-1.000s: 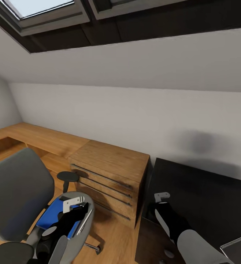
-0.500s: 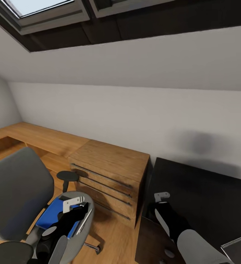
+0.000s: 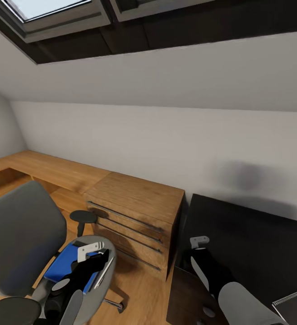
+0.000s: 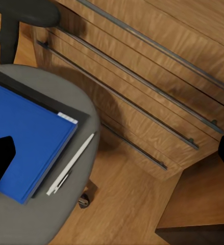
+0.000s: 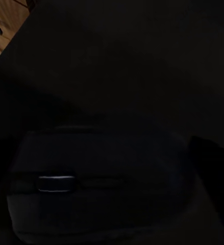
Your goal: In the bedroom, organize the workspace by keeping the computer under the desk, ensuring the monitor is on the desk, placing the keyboard on the desk next to the monitor, placing the mouse on the desk next to the keyboard, moving the folder from the swivel chair onto the desk next to the mouse, stacking the notebook on top of the folder with the pen on top of the notebook, and positioning the swivel chair next to the desk.
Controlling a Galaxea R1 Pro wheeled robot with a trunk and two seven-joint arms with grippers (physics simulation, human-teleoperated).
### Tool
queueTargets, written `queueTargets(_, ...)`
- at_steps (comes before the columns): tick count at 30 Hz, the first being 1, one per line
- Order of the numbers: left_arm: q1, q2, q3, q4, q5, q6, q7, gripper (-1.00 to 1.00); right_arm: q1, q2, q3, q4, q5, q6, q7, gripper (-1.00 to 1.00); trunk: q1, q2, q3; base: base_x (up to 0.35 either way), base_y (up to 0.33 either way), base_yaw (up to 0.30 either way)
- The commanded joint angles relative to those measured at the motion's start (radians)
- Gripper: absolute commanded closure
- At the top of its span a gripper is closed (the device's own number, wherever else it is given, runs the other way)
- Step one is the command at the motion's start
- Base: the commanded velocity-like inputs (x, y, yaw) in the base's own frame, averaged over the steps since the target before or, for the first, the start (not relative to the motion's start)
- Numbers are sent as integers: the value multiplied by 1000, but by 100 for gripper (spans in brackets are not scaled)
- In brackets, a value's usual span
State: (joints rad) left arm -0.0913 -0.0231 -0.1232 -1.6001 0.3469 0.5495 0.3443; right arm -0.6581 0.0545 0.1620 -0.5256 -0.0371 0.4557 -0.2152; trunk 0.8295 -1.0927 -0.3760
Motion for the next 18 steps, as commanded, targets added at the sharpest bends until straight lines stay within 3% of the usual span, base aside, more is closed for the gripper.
queueTargets(1,-1,0,-1,-1,11,3,9,-100,0,-1,6,12,-10,8,-6,100,0,-1,-1,0,0,0)
queueTargets(18,-1,1,1,-1,11,6,9,-100,0,-1,7,9,-10,9,-6,100,0,-1,-1,0,0,0)
